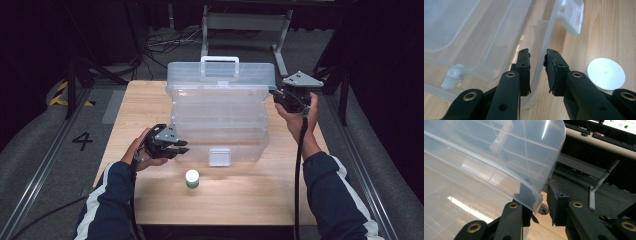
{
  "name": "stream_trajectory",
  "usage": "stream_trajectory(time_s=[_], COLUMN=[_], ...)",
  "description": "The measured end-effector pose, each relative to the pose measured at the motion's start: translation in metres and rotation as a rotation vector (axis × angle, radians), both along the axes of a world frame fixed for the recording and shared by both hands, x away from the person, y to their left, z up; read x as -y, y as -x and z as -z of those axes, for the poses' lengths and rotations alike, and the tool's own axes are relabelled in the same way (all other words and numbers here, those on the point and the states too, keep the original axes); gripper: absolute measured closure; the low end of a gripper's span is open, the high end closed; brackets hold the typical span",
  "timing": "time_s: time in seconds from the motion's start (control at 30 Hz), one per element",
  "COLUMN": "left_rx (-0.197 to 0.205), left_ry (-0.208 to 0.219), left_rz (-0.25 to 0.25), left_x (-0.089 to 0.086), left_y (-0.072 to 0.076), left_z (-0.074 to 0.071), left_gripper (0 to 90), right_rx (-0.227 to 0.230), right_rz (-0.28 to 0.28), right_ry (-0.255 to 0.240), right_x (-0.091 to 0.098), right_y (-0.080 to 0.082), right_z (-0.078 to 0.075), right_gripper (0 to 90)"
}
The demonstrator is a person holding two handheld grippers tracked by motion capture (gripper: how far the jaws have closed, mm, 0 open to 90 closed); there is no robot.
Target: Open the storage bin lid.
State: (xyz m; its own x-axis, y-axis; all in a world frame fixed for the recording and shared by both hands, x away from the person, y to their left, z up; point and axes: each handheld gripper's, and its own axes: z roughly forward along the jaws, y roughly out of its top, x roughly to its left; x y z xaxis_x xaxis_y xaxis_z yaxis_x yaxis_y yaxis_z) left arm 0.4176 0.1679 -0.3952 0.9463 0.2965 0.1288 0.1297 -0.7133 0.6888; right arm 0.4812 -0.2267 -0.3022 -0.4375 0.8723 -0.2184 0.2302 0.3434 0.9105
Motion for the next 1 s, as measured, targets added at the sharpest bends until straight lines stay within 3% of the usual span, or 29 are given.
stream_trajectory(time_s=[0.23, 0.53, 0.83, 1.0], left_rx=[0.006, -0.010, 0.010, 0.007], left_ry=[-0.005, 0.020, 0.013, 0.033], left_rz=[0.015, 0.040, 0.034, 0.023], left_x=[0.000, -0.004, -0.009, -0.014], left_y=[-0.001, -0.005, -0.002, 0.000], left_z=[0.000, 0.001, -0.002, -0.003], left_gripper=[76.1, 78.6, 78.4, 78.8], right_rx=[-0.009, -0.022, -0.048, -0.057], right_rz=[0.010, 0.018, 0.027, 0.026], right_ry=[0.005, -0.004, 0.002, 0.005], right_x=[-0.004, -0.006, -0.006, -0.005], right_y=[-0.005, -0.013, -0.011, -0.011], right_z=[-0.002, -0.004, -0.009, -0.011], right_gripper=[75.2, 76.5, 76.6, 76.4])
